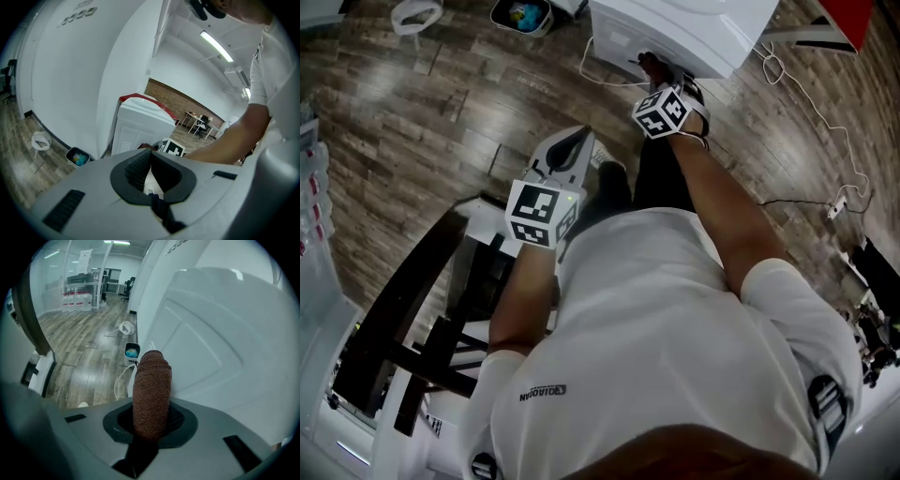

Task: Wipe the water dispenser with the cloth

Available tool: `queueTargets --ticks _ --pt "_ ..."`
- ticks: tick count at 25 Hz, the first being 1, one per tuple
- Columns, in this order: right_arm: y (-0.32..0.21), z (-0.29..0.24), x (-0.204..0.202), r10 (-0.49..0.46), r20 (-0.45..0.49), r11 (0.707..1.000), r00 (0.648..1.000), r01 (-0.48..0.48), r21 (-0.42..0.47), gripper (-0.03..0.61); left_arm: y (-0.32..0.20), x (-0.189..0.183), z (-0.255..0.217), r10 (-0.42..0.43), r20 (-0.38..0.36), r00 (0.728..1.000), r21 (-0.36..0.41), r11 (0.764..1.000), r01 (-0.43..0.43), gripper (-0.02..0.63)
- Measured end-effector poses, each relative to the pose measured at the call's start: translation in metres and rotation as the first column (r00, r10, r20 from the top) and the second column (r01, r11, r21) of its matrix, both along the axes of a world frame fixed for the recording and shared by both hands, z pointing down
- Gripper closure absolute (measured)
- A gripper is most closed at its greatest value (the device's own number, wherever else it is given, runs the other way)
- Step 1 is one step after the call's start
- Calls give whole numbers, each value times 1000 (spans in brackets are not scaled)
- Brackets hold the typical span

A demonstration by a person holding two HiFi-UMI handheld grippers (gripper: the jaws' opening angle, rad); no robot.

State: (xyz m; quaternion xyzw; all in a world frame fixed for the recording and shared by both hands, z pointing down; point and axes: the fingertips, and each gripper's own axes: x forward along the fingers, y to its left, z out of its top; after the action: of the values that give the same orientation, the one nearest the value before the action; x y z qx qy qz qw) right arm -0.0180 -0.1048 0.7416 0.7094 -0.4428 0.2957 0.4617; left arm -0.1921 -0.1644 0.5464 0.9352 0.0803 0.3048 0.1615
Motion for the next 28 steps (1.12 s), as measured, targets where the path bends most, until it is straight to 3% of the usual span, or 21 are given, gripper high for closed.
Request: queueTargets --ticks 19,28 --pt "-17 118 4 -1 106 985 994 19 -172 514 -31 -45 18 -143 107 984 -1 990 144 621" --pt "-20 109 0 -26 125 986 992 45 -158 514 -40 -56 11 -186 90 978 1 982 187 621"
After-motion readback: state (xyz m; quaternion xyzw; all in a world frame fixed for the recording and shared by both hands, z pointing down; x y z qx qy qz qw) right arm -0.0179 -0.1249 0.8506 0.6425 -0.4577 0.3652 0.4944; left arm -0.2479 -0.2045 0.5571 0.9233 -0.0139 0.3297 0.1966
